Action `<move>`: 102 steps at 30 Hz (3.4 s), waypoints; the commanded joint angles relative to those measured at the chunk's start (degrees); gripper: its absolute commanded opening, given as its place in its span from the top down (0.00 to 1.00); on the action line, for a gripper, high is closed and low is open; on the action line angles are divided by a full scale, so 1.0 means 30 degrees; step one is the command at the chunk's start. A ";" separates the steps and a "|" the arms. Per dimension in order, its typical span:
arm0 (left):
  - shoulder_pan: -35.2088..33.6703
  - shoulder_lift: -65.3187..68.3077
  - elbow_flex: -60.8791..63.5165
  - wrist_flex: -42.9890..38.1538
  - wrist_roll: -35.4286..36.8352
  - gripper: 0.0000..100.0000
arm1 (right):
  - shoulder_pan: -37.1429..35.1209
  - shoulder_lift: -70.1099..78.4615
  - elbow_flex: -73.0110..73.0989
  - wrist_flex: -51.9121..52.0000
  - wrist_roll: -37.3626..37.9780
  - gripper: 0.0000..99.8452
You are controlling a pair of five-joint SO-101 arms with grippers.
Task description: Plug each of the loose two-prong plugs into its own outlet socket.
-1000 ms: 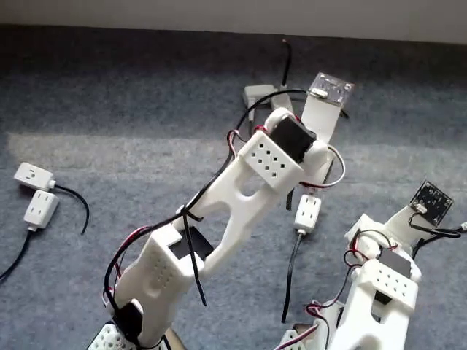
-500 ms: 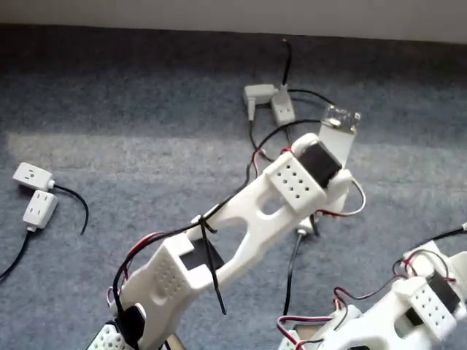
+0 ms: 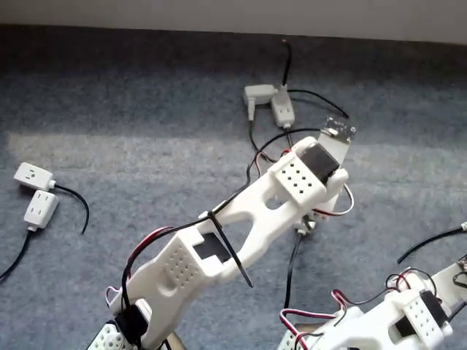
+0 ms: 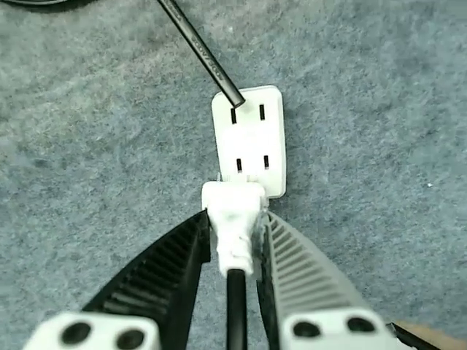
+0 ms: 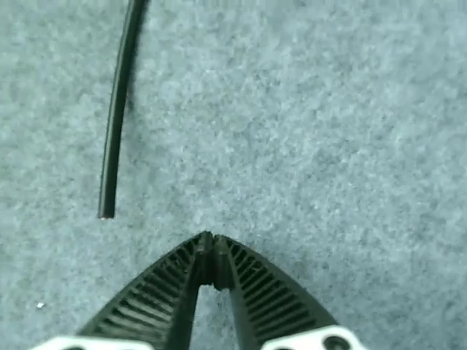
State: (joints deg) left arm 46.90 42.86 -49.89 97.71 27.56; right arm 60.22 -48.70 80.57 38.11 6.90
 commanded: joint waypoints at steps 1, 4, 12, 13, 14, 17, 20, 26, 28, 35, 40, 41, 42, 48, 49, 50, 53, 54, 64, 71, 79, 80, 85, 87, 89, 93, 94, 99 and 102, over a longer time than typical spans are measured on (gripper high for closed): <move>0.0425 -0.0278 -0.0220 -0.1172 0.0498 0.99 | 0.0659 -0.0249 -0.0044 -0.0278 0.0293 0.99; 0.0366 -0.0278 -0.0220 -0.1788 0.0821 0.99 | 0.0659 -0.0278 -0.0044 -0.0278 0.0205 0.99; 0.0337 -0.0161 -0.0103 -0.3399 0.0850 0.99 | 0.0630 -0.0278 -0.0044 -0.0249 0.0176 0.99; 0.0337 -0.0161 -0.0073 -0.3575 0.0850 0.99 | 0.0630 -0.0278 -0.0044 -0.0249 0.0176 0.99; 0.0337 -0.0132 -0.0073 -0.3722 0.0791 0.99 | 0.0630 -0.0278 -0.0044 -0.0249 0.0176 0.99; -0.0132 -0.0015 -0.0073 -0.4044 0.0821 0.99 | 0.0396 -0.0278 0.0015 -0.0249 0.0176 0.99; -0.0806 0.0659 -0.0190 -0.4513 0.0821 0.99 | -0.0308 -0.0278 0.0337 -0.0308 0.0264 0.99; -0.0542 0.1070 -0.0220 -0.4513 0.0821 0.99 | -0.0454 -0.0278 0.0366 -0.0308 0.0264 0.99; -0.0542 0.1040 -0.0220 -0.4513 0.0821 0.99 | -0.0484 -0.0278 0.0366 -0.0308 0.0264 0.99; -0.0542 0.0689 -0.0571 -0.4073 0.0850 0.99 | -0.0484 -0.0278 0.0366 -0.0308 0.0264 0.99; -0.0601 -0.0161 -0.1451 -0.2901 0.0850 0.99 | -0.0513 -0.0278 0.0366 -0.0308 0.0234 0.99; -0.0601 -0.0190 -0.1451 -0.2872 0.0908 0.99 | -0.0513 -0.0278 0.0366 -0.0308 0.0234 0.99; -0.0601 -0.0161 -0.1421 -0.2872 0.1143 0.99 | -0.0513 -0.0278 0.0366 -0.0308 0.0234 0.99; -0.0425 0.0835 -0.1538 -0.2960 0.2315 0.99 | -0.0513 -0.0278 0.0396 -0.0308 0.0234 0.99; -0.0425 0.0894 -0.1538 -0.2989 0.2344 0.99 | -0.0513 -0.0278 0.0396 -0.0308 0.0234 0.99; -0.0425 0.0952 -0.1538 -0.2989 0.2344 0.99 | -0.0513 -0.0278 0.0396 -0.0308 0.0234 0.99; -0.0484 0.0952 -0.1480 -0.2872 0.2344 0.99 | -0.0513 -0.0278 0.0396 -0.0308 0.0234 0.99; -0.0454 0.0952 -0.1451 -0.2872 0.2344 0.99 | -0.0513 -0.0278 0.0396 -0.0308 0.0234 0.99; -0.0366 0.0894 -0.1509 -0.2872 0.2403 0.99 | -0.0513 -0.0278 0.0396 -0.0308 0.0264 0.99; 0.0425 0.0923 -0.1538 -0.2168 0.2432 0.99 | -0.0425 -0.0278 0.0396 -0.0308 0.0264 0.99; -0.0190 0.0923 -0.1538 -0.2081 0.2432 0.99 | -0.0396 -0.0278 0.0396 -0.0308 0.0264 0.99; -0.0220 0.0923 -0.1480 -0.2051 0.2432 0.99 | -0.0396 -0.0278 0.0396 -0.0308 0.0264 0.99; -0.0425 0.0982 -0.1421 -0.2198 0.2432 0.99 | -0.0396 -0.0278 0.0396 -0.0308 0.0264 0.99; -0.0718 0.0982 -0.1509 -0.2198 0.2432 0.99 | -0.0396 -0.0278 0.0396 -0.0308 0.0264 0.99; -0.0982 0.0982 -0.1538 -0.2227 0.2403 0.99 | -0.0396 -0.0278 0.0396 -0.0308 0.0264 0.99; -0.1040 0.0952 -0.1538 -0.2491 0.2344 0.99 | -0.0425 -0.0278 0.0396 -0.0308 0.0264 0.99; -0.0982 0.0952 -0.1538 -0.2491 0.2315 0.99 | -0.0425 -0.0278 0.0396 -0.0308 0.0264 0.99; -0.0630 0.0952 -0.1509 -0.2491 0.2315 0.99 | -0.0425 -0.0278 0.0396 -0.0308 0.0264 0.99; -0.0630 0.0952 -0.1538 -0.2491 0.2315 0.99 | -0.0425 -0.0278 0.0396 -0.0308 0.0264 0.99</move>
State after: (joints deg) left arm 44.62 46.46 -52.44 90.95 34.15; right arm 59.25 -48.70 81.89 38.11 6.90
